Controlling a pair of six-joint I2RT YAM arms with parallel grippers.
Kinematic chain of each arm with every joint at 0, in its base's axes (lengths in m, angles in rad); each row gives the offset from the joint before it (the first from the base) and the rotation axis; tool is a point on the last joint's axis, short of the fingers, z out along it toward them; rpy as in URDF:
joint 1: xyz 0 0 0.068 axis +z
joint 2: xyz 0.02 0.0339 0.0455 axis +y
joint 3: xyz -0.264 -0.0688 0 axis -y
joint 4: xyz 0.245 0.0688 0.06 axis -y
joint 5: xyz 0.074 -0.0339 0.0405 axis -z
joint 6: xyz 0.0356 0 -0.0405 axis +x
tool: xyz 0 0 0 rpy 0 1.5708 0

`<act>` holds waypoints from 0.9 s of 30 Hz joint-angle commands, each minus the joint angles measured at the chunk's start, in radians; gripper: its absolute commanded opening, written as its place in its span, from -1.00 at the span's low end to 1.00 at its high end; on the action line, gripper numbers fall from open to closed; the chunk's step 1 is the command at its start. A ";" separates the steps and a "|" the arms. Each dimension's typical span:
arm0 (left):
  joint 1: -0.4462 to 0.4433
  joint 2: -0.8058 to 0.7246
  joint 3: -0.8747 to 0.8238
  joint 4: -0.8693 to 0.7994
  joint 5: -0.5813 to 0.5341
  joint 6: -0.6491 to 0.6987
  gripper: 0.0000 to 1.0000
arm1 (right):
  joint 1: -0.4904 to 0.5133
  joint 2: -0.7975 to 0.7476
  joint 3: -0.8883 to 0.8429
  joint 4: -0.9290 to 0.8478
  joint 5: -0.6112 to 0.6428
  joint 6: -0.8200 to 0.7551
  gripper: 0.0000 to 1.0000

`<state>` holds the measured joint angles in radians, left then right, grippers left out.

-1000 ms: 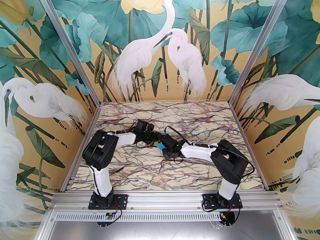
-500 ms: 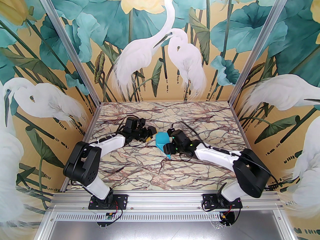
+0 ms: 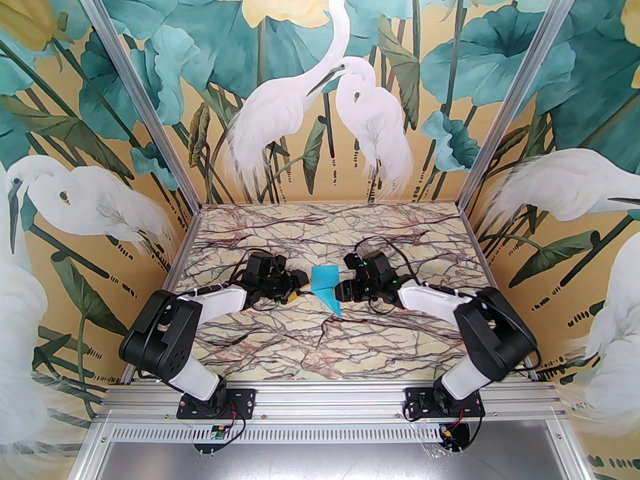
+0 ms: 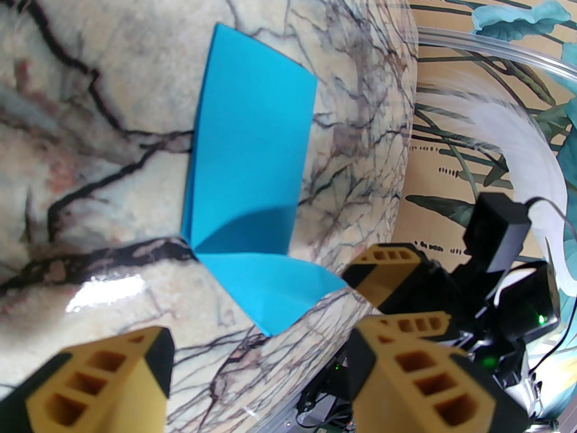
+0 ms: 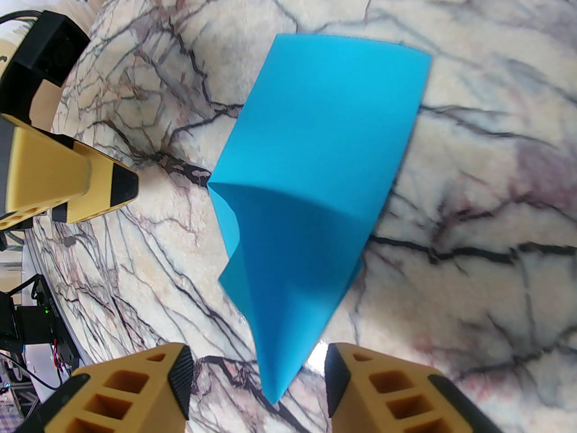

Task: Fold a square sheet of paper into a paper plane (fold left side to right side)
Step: Fold the triangle third at the center of the table.

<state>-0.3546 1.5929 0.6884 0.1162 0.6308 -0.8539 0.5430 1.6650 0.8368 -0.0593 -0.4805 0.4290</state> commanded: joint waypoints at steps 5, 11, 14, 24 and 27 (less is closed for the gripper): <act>-0.013 0.030 -0.001 0.051 -0.015 -0.023 0.39 | 0.001 0.102 0.115 0.027 -0.056 -0.044 -0.11; -0.019 0.052 0.014 0.051 -0.018 -0.024 0.40 | -0.002 0.118 0.128 -0.002 -0.045 -0.061 -0.61; -0.026 0.071 0.027 0.050 -0.015 -0.022 0.40 | -0.006 0.120 0.129 -0.013 -0.039 -0.064 -0.99; -0.053 0.130 0.080 0.046 -0.007 -0.019 0.40 | -0.011 0.103 0.117 -0.017 0.062 -0.049 -1.00; -0.058 0.150 0.099 0.045 0.000 -0.016 0.38 | -0.010 0.104 0.116 -0.009 0.062 -0.044 -1.00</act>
<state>-0.4046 1.7119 0.7612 0.1493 0.6304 -0.8722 0.5407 1.7702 0.9455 -0.0700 -0.4442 0.3698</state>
